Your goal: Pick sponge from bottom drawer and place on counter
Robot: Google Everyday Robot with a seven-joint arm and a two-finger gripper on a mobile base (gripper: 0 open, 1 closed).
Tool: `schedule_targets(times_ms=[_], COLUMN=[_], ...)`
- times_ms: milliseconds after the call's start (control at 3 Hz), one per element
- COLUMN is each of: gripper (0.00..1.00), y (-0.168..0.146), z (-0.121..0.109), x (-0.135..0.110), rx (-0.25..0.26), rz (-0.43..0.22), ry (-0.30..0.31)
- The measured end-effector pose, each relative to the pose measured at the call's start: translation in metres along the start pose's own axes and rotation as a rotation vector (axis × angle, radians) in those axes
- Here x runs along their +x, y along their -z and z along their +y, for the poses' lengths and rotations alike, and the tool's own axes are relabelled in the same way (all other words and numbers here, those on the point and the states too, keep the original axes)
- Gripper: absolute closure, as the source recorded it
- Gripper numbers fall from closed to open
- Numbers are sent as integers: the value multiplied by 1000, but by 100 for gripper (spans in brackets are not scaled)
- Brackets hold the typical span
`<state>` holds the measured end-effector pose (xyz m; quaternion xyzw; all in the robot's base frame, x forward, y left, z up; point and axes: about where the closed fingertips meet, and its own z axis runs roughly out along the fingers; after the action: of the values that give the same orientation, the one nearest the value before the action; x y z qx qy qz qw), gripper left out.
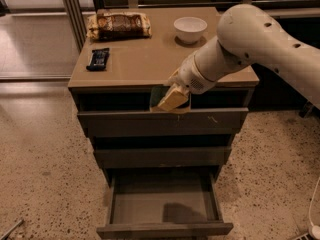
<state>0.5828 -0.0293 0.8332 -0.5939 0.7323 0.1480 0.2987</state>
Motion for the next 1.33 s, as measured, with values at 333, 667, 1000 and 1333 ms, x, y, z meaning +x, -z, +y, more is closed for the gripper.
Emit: schedule_targets(times_ms=[333, 667, 1000, 1333], gripper=[100, 100, 100, 100], y=[23, 40, 43, 34], z=[-25, -59, -97, -130], x=[-14, -19, -17, -11], rx=[68, 124, 148, 153], rz=[-36, -75, -121, -168], ry=[-34, -60, -92, -130])
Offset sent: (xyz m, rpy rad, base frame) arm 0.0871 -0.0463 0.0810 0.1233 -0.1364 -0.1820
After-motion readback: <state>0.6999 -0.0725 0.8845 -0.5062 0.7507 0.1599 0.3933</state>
